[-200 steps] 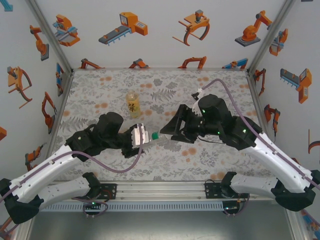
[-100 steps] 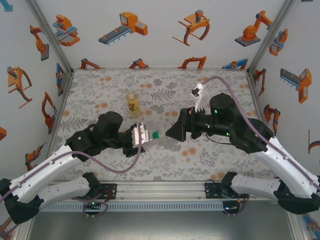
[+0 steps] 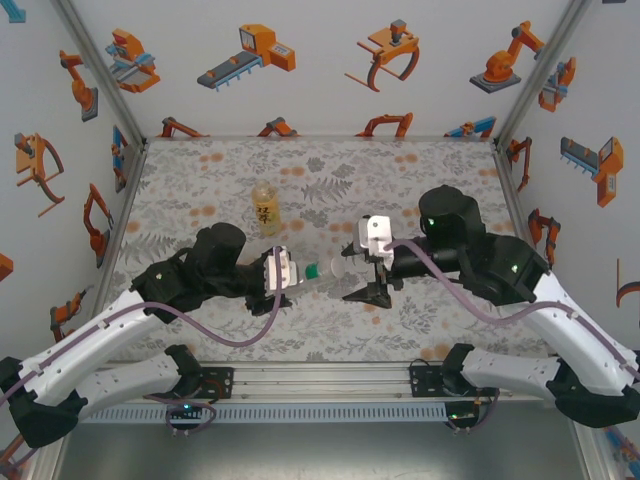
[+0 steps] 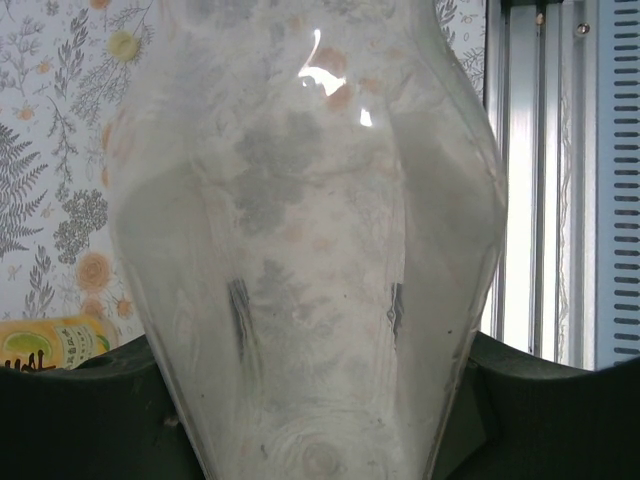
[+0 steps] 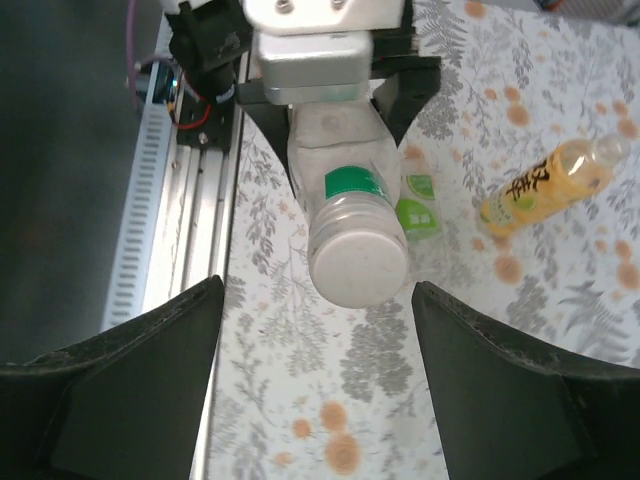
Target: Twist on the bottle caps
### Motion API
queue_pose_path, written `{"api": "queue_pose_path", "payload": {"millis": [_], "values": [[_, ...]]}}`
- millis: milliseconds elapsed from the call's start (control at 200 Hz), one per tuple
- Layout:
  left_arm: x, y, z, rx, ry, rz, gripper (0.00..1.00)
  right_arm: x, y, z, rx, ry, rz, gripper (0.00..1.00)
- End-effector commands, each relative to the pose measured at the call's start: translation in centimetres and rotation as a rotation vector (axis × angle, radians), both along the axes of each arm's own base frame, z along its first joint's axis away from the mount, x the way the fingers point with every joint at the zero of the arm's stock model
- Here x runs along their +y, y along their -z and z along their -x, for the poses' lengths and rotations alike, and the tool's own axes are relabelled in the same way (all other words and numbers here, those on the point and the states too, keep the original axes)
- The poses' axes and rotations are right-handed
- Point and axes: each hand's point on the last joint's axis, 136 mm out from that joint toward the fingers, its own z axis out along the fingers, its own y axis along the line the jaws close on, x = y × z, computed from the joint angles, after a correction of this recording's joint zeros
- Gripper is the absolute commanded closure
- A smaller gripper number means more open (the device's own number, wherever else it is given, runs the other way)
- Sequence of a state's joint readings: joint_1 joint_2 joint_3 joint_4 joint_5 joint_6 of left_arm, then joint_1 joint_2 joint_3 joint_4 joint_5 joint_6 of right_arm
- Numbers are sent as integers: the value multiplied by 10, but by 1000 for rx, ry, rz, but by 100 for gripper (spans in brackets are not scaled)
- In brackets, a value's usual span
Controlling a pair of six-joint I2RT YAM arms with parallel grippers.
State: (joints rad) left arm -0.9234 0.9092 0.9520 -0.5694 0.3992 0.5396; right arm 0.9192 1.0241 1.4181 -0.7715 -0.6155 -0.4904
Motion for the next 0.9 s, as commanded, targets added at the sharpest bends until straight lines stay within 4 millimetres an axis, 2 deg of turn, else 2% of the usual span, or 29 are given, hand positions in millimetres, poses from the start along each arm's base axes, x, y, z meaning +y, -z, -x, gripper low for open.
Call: {"api": "queue_pose_path", "payload": {"millis": [0, 461, 896], "values": [[-3, -19, 7, -9, 38, 51, 100, -1, -7, 14, -193, -149, -19, 35], [-4, -21, 11, 4, 52, 55, 100, 9, -6, 8, -235, -178, -30, 41], [-4, -20, 11, 8, 50, 49, 100, 11, -8, 11, -231, -198, -45, 53]]}}
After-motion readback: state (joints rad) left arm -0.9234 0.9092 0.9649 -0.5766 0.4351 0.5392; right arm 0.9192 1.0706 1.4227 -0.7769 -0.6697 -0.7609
